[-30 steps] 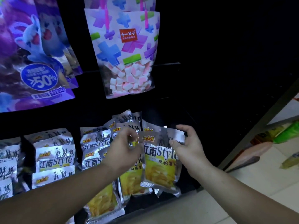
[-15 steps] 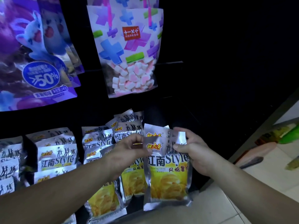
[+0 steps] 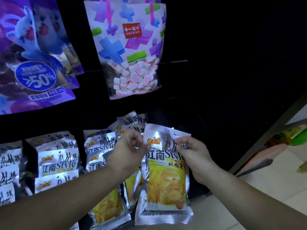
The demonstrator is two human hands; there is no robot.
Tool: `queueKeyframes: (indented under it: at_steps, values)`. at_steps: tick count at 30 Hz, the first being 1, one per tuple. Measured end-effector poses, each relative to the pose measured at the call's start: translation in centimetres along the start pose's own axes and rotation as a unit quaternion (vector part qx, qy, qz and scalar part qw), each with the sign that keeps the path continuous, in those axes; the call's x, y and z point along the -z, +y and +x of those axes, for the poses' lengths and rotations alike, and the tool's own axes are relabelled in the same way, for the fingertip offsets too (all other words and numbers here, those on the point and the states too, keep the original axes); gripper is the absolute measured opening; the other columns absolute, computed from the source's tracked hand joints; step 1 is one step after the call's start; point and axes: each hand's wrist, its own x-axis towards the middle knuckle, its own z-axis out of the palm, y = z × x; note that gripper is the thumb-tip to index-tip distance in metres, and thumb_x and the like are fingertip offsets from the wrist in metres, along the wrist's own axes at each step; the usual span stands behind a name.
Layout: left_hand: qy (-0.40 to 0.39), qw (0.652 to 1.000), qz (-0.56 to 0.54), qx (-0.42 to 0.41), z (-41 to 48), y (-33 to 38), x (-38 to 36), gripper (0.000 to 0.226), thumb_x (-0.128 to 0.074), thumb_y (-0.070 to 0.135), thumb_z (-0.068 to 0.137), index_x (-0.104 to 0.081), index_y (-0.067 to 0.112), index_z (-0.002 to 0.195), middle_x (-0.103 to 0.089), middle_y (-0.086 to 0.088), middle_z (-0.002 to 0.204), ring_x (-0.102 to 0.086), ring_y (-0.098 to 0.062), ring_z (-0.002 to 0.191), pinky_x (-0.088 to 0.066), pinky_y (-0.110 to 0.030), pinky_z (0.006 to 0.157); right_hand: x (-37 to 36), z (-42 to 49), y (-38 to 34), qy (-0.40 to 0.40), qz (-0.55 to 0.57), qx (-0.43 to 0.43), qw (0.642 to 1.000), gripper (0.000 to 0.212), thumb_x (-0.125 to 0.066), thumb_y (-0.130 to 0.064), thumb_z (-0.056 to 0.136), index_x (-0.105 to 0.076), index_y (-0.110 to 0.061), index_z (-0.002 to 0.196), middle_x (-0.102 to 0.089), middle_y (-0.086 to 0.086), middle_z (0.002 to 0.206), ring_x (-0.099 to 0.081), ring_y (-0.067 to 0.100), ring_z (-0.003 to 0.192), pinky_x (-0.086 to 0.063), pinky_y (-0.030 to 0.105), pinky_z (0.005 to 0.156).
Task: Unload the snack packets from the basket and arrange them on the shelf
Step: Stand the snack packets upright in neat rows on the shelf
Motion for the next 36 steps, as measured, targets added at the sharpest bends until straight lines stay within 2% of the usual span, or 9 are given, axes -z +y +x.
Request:
queueKeyframes:
  at_steps: [4, 9, 13, 16, 20, 22, 26, 33, 36]
  values:
    - [-0.054, 0.998, -0.03, -0.017, -0.7, 0.4, -0.5, 0.017, -0.064, 0.014, 0.1, -0.074, 0.026, 0.106, -0.062, 0.011, 0.074, -0.048, -0.022, 0.058, -0.042, -0.026, 0.052, 0.2, 0.1, 0.0, -0.004, 0.017, -0.007, 1.0, 0.016, -0.067, -0.012, 0.097, -0.075, -0.026, 0.096, -0.077, 0.008, 0.09, -0.075, 0.025, 0.074, -0.059, 0.052, 0.072]
    - [-0.161, 0.984, -0.022, 0.075, -0.7, 0.4, -0.2, 0.029, -0.062, 0.017, 0.101, -0.075, 0.04, 0.112, -0.047, 0.01, 0.061, -0.051, -0.01, 0.054, -0.044, -0.018, 0.065, 0.5, 0.1, 0.3, 0.0, 0.027, -0.02, 0.999, 0.024, -0.06, -0.002, 0.098, -0.075, -0.021, 0.1, -0.079, 0.008, 0.089, -0.076, 0.021, 0.071, -0.058, 0.031, 0.058]
    - [-0.09, 0.992, -0.04, 0.081, -0.8, -0.2, 0.1, 0.025, -0.066, 0.008, 0.098, -0.08, 0.027, 0.105, -0.053, 0.001, 0.059, -0.05, -0.019, 0.054, -0.041, -0.018, 0.048, -0.2, 0.1, 0.9, -0.026, 0.065, -0.056, 0.996, 0.022, -0.06, -0.001, 0.098, -0.074, -0.017, 0.106, -0.078, 0.013, 0.087, -0.076, 0.027, 0.073, -0.058, 0.036, 0.061]
    - [-0.079, 0.99, -0.058, 0.102, -0.6, -0.1, 0.3, 0.026, -0.065, 0.01, 0.099, -0.08, 0.031, 0.105, -0.061, -0.006, 0.077, -0.057, -0.018, 0.062, -0.046, -0.018, 0.052, -0.8, 0.1, 1.1, -0.039, 0.062, -0.054, 0.996, 0.023, -0.065, -0.002, 0.095, -0.073, -0.02, 0.108, -0.079, 0.012, 0.088, -0.076, 0.027, 0.074, -0.06, 0.042, 0.065]
    - [-0.164, 0.979, -0.037, 0.114, -1.1, -0.5, 0.4, 0.031, -0.066, 0.017, 0.099, -0.073, 0.038, 0.121, -0.065, 0.021, 0.126, -0.064, 0.002, 0.108, -0.052, -0.021, 0.087, -1.2, 0.2, 1.6, -0.04, 0.063, -0.053, 0.996, 0.028, -0.06, 0.002, 0.096, -0.073, -0.021, 0.105, -0.077, 0.009, 0.085, -0.073, 0.019, 0.063, -0.053, 0.029, 0.051]
    - [-0.134, 0.985, -0.022, 0.111, -1.0, -0.7, 0.8, 0.031, -0.067, 0.01, 0.098, -0.076, 0.034, 0.114, -0.071, 0.014, 0.123, -0.07, -0.008, 0.099, -0.056, -0.017, 0.079, -1.4, 0.6, 2.1, -0.044, 0.045, -0.045, 0.997, 0.023, -0.063, -0.001, 0.095, -0.073, -0.02, 0.102, -0.073, 0.008, 0.086, -0.069, 0.018, 0.065, -0.052, 0.029, 0.051]
    - [-0.055, 0.986, 0.047, 0.153, -0.3, -1.7, 2.8, 0.035, -0.064, -0.004, 0.095, -0.079, 0.027, 0.099, -0.078, -0.01, 0.085, -0.052, -0.022, 0.06, -0.043, -0.026, 0.053, 0.1, 3.1, 4.2, 0.021, -0.046, -0.025, 0.998, 0.021, -0.065, -0.002, 0.089, -0.072, -0.022, 0.09, -0.072, 0.002, 0.097, -0.068, 0.021, 0.087, -0.058, 0.047, 0.084]
    - [-0.037, 0.984, 0.043, 0.17, -0.5, -5.7, 4.6, 0.032, -0.065, 0.001, 0.095, -0.081, 0.028, 0.096, -0.071, 0.016, 0.089, -0.054, -0.02, 0.082, -0.045, -0.034, 0.069, -0.3, 7.2, 11.2, -0.115, -0.31, 0.041, 0.943, 0.024, -0.067, -0.023, 0.089, -0.066, -0.042, 0.105, -0.06, -0.004, 0.126, -0.061, 0.018, 0.113, -0.053, 0.034, 0.098]
    - [-0.027, 0.984, 0.048, 0.168, 0.0, -6.6, 4.3, 0.028, -0.062, 0.005, 0.098, -0.078, 0.028, 0.103, -0.069, 0.015, 0.082, -0.054, -0.016, 0.066, -0.044, -0.023, 0.052, -2.2, 8.6, 12.5, -0.206, -0.461, 0.089, 0.859, 0.046, -0.059, -0.046, 0.094, -0.052, -0.048, 0.139, -0.022, -0.01, 0.164, -0.01, 0.022, 0.154, -0.017, 0.041, 0.124]
